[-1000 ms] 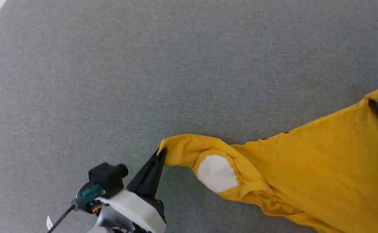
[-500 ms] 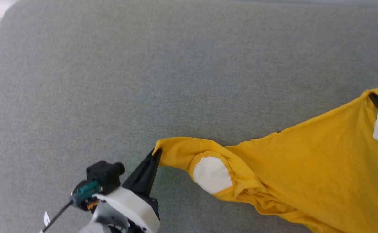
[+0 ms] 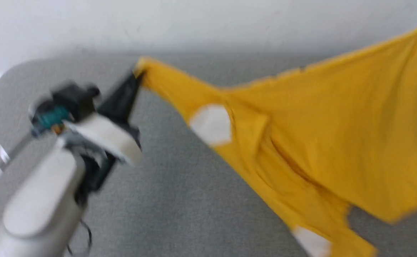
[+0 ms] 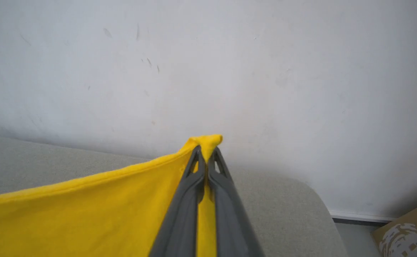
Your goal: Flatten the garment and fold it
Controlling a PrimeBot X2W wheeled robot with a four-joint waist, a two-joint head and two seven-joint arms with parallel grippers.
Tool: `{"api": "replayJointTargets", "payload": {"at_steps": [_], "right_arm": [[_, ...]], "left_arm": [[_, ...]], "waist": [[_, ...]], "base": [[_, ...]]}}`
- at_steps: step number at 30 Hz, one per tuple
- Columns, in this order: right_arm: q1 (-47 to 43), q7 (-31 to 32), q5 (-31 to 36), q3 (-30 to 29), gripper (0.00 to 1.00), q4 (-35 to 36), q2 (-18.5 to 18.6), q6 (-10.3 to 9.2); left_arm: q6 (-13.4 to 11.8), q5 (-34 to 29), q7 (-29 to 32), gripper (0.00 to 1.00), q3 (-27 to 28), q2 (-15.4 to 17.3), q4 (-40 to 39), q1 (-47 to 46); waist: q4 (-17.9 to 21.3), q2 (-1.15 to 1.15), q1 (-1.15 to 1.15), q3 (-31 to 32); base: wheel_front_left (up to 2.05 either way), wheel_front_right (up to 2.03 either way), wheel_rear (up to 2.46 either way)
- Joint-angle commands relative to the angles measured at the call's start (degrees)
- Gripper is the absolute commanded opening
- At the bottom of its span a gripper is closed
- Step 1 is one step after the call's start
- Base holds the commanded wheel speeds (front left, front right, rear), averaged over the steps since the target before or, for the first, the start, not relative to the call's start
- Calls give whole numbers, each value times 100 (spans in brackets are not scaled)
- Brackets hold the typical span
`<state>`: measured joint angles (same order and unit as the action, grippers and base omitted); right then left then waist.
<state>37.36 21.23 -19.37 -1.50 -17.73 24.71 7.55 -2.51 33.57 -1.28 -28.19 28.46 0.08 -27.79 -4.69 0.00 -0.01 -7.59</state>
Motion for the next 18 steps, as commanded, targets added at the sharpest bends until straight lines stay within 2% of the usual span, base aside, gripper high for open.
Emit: {"api": "replayJointTargets", "payload": {"at_steps": [1,8,12,18], "right_arm": [[253,-84,79,-12,0,9,-46,-6],[1223,-305,363,185,0,-309,-252,-6],[1737,-410,476,388,0,-612,-430,-6],[2323,-372,558,913,0,-1084,-509,-6]], "left_arm": [[85,-87,-89,0,105,44,124,-402],[478,-164,46,0,238,25,1077,-2028],[555,-100,177,0,349,-79,1684,-2859],[675,-134,624,0,323,33,2450,-3756]], "waist": [[437,0,1,522],[711,0,1,774],[877,0,1,911],[1107,0,1,1148]], "base": [[0,0,0],[0,0,0],[0,0,0],[0,0,0]]}}
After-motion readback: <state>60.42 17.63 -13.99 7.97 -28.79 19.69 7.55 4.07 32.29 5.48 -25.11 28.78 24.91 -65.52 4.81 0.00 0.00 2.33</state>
